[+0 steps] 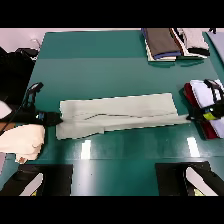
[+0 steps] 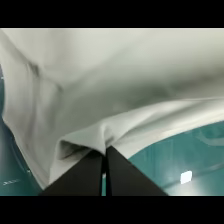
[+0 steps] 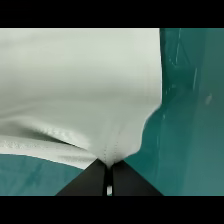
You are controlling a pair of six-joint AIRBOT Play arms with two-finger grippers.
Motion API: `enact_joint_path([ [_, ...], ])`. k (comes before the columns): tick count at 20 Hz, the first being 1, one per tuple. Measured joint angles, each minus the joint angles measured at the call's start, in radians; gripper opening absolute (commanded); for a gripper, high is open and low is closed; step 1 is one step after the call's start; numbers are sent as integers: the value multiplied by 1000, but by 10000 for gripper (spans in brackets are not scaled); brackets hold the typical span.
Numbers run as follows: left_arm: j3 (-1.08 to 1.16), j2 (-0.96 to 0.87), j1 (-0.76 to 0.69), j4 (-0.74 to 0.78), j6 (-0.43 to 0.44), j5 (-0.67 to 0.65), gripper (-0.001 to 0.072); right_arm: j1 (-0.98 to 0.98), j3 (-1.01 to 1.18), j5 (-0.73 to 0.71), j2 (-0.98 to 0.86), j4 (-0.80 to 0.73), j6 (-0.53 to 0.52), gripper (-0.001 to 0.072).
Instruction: Fold the shirts.
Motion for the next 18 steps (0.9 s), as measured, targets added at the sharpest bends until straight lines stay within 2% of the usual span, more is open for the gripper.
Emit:
enact_joint_path([
  [6, 120, -257, 0, 24, 51, 174, 25, 121, 221, -89, -304, 15, 24, 21],
  [7, 130, -279, 0, 24, 53, 195, 79, 132, 252, -98, -343, 23, 27, 120],
  [8, 137, -294, 0, 25, 58, 213, 378, 138, 284, -108, -381, 43, 29, 291],
  [9, 143, -306, 1, 28, 59, 227, 547, 138, 314, -124, -413, 73, 29, 338],
  [10, 149, -314, 2, 27, 59, 236, 544, 131, 338, -132, -438, 107, 29, 341],
  [12, 169, -324, 1, 26, 56, 237, 518, 95, 378, -143, -472, 193, -2, 408],
  [14, 190, -329, 1, 24, 54, 215, 85, 42, 387, -125, -488, 269, -48, 425],
  [15, 196, -331, 2, 18, 52, 203, 24, 7, 374, -113, -489, 294, -70, 512],
  [18, 207, -333, 0, -20, 52, 172, 23, -110, 302, -87, -493, 342, -131, 527],
])
